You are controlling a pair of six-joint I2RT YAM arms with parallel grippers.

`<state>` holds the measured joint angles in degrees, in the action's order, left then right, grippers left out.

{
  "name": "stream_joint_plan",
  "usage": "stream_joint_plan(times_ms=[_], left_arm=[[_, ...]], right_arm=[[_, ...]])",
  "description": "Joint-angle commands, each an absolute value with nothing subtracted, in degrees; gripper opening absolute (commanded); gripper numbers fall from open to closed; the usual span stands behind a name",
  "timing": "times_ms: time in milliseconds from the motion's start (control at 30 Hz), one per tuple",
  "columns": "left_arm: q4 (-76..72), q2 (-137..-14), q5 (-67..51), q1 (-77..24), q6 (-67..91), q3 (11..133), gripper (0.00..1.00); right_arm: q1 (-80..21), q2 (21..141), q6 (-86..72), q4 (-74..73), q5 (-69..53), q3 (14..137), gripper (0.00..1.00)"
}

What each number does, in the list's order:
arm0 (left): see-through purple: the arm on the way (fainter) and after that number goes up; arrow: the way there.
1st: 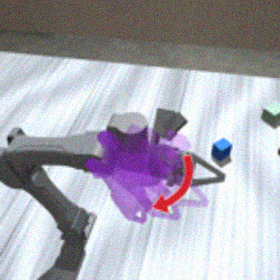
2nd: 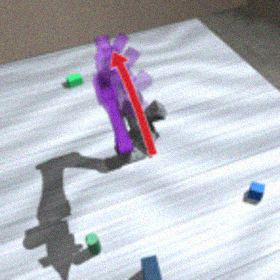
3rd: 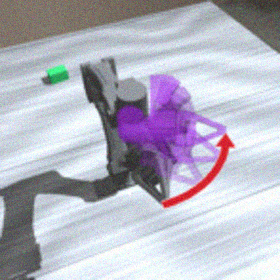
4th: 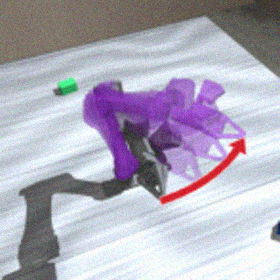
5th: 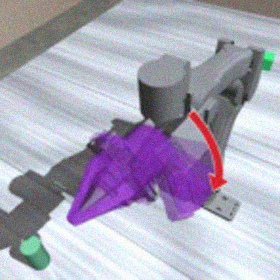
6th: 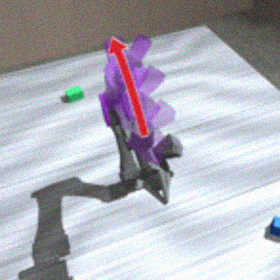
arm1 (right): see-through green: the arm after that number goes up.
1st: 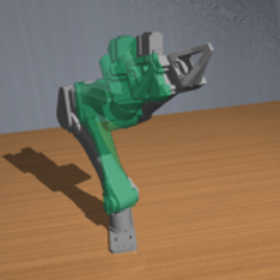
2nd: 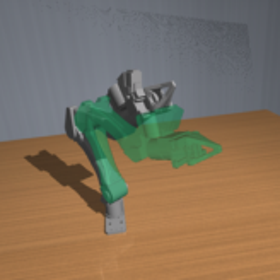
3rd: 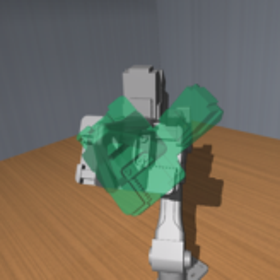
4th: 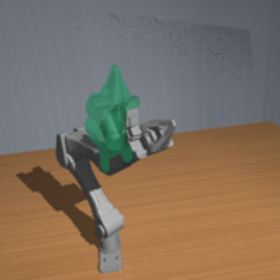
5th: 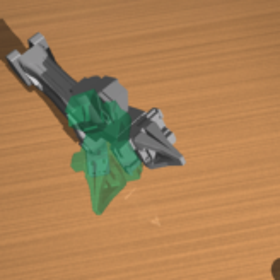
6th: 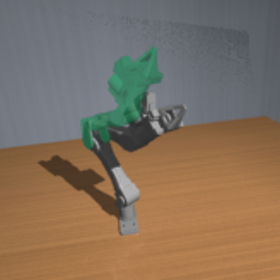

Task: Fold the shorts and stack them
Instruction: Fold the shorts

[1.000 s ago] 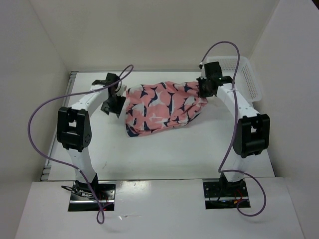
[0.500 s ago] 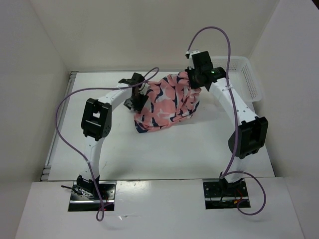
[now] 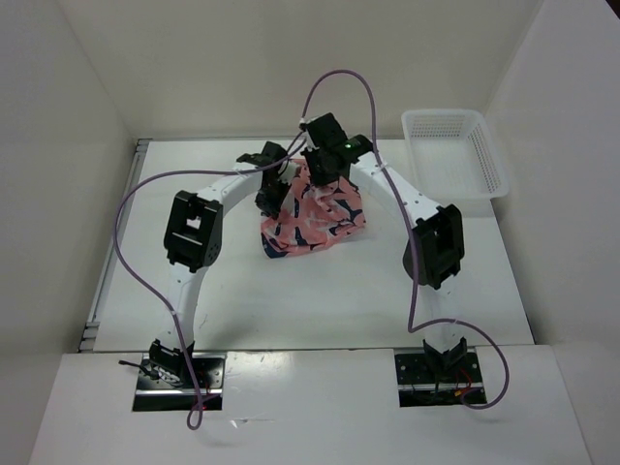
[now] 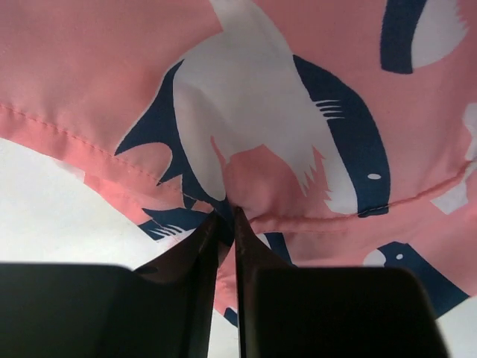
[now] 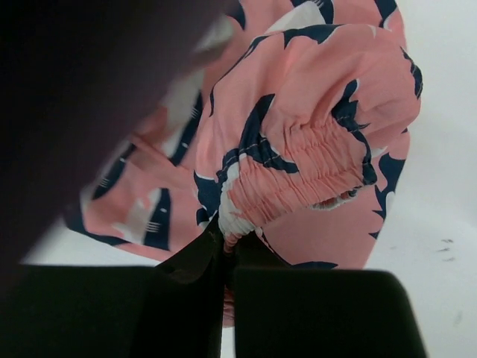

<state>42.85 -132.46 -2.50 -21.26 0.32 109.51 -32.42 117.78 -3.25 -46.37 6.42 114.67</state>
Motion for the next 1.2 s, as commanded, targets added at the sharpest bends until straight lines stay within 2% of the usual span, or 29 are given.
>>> stream_joint_plan(times_ms=[0,200,333,400,433,467,533,867,967,1033,1067,1167], left_arm=[[41.4,-135.9,-5.7,-21.5,0.0,108.6,0.18],[41.4,-136.9,-7.9,-18.7,0.0,109.2,0.15],[42.9,-136.9,-9.2,-16.4,0.0,110.6,0.14],[42.9,-132.4,-9.8,-15.9,0.0,110.6,0.21],[42.9,-128.6,-9.8,-15.3,0.0,109.5,0.30],[42.9,-126.9,-8.0,-15.3,0.0,109.0,0.35],[42.4,-123.9,-7.3,-14.8,0.0,107.6,0.41],[43.6,-125.9,-6.7,-12.2,0.0,103.0,0.51],[44.1,-130.8,-8.1,-12.2,0.0,104.3,0.43],[44.1,-132.2,-10.4,-12.2,0.0,104.9,0.35],[44.1,-132.7,-10.9,-12.2,0.0,105.6,0.26],[43.5,-133.9,-14.5,-11.7,0.0,105.6,0.15]], right_arm=[[-34.5,120.1,-7.5,-46.1,3.7,121.6,0.00],[-36.9,121.4,-10.1,-46.1,0.0,122.3,0.00],[-38.3,119.7,-11.2,-42.8,-0.9,117.8,0.00],[-38.3,119.2,-11.9,-42.8,1.0,115.9,0.00],[-38.3,118.6,-11.9,-42.1,1.8,115.1,0.00],[-38.3,118.6,-11.9,-42.1,2.3,114.5,0.00],[-38.3,118.6,-11.9,-41.4,2.3,113.9,0.00],[-38.3,123.7,-12.4,-40.9,4.0,120.4,0.00],[-38.8,124.7,-12.9,-40.9,4.0,121.5,0.00],[-39.5,125.3,-13.5,-40.9,4.0,122.1,0.00],[-39.6,125.3,-13.5,-40.3,4.0,122.9,0.00],[-40.7,126.7,-14.8,-39.7,3.5,125.7,0.00]])
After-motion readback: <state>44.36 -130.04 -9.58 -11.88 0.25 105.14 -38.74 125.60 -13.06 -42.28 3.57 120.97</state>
